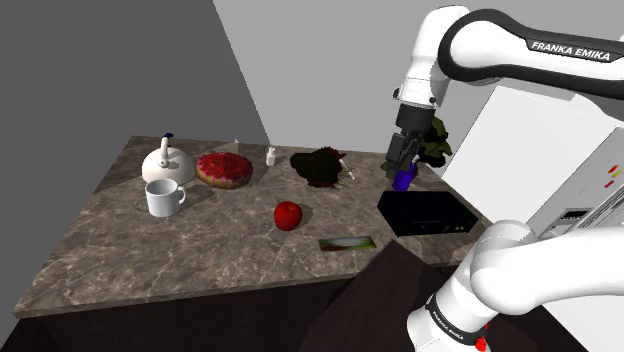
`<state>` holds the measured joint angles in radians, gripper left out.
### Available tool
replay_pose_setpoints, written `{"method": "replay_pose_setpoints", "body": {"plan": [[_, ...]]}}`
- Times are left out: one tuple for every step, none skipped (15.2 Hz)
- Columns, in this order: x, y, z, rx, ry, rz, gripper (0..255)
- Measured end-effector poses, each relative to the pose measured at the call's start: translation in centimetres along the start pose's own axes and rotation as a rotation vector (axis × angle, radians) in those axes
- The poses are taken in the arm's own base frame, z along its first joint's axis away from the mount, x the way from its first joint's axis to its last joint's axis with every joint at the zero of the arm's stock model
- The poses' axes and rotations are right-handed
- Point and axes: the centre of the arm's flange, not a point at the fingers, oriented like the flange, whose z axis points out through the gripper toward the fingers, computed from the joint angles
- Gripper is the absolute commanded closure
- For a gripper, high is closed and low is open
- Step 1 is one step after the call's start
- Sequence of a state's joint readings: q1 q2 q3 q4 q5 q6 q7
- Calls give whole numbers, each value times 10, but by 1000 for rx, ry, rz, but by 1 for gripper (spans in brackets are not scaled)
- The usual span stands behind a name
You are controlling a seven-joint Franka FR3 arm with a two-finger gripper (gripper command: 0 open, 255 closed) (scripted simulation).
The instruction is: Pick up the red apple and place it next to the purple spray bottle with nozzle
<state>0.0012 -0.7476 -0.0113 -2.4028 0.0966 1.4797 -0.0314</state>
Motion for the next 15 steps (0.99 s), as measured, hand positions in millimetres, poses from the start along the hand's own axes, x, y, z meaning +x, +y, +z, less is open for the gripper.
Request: {"method": "replay_pose_setpoints", "body": {"plan": [[0, 0, 0, 0, 0, 0, 0], [5, 2, 4, -1, 3, -1, 0], [11, 0, 12, -4, 10, -3, 0], [18, 0, 18, -6, 19, -4, 0], [24, 2, 28, -9, 27, -7, 0], [32, 2, 35, -11, 37, -9, 0], [41, 1, 44, -14, 46, -11, 0], [47, 2, 52, -17, 57, -13, 0], [56, 4, 60, -20, 66, -15, 0], [68, 3, 68, -23, 76, -17, 0], [77, 6, 77, -26, 86, -20, 0], [88, 5, 86, -29, 95, -22, 0], [96, 6, 94, -32, 106, -24, 0], [104, 7, 99, -35, 117, -26, 0], [114, 7, 106, -38, 126, -29, 0]]}}
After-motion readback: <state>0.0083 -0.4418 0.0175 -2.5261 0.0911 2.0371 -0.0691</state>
